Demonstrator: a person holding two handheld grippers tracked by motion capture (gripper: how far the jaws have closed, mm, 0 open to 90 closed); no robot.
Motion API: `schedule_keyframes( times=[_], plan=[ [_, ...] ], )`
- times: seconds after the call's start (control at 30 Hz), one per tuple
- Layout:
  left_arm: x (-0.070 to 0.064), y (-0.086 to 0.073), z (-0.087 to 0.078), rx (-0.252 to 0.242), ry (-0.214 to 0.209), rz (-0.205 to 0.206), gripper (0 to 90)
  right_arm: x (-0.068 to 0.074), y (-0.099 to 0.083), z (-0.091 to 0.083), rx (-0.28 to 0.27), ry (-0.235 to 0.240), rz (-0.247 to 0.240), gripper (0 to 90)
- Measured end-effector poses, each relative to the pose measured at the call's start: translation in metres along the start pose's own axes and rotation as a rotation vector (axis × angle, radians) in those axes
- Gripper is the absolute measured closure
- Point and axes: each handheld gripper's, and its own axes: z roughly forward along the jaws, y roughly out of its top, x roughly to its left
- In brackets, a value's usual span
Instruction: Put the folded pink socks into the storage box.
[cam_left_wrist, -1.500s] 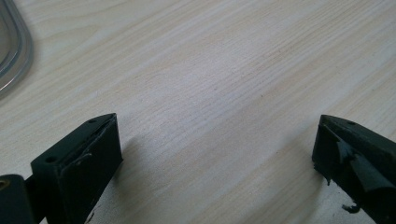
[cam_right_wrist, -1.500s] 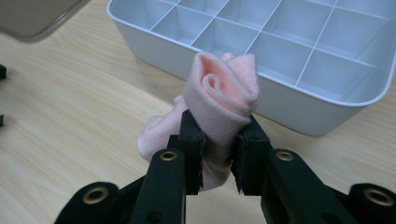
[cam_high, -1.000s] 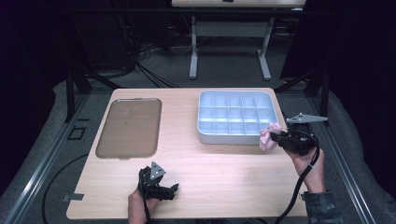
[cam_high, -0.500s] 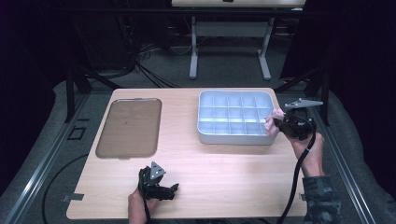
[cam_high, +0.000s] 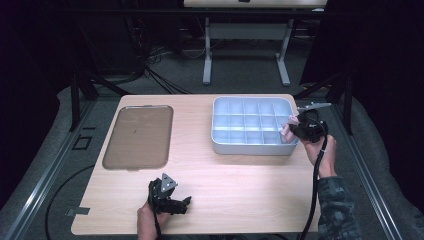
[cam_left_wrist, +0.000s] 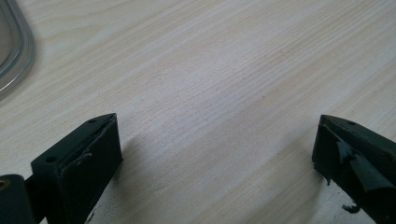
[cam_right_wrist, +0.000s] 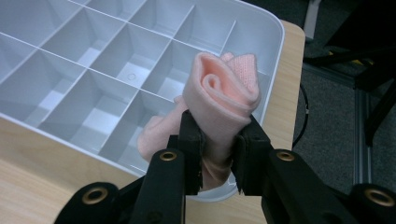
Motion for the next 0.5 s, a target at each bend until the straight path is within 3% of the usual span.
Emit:
schedule_keyframes(
  times=[0.5],
  plan=[
    [0.000, 0.000, 0.000, -0.003, 0.000, -0.003, 1.2, -0.001, -0.003, 0.040, 0.121, -0.055, -0.024, 75.0]
  ],
)
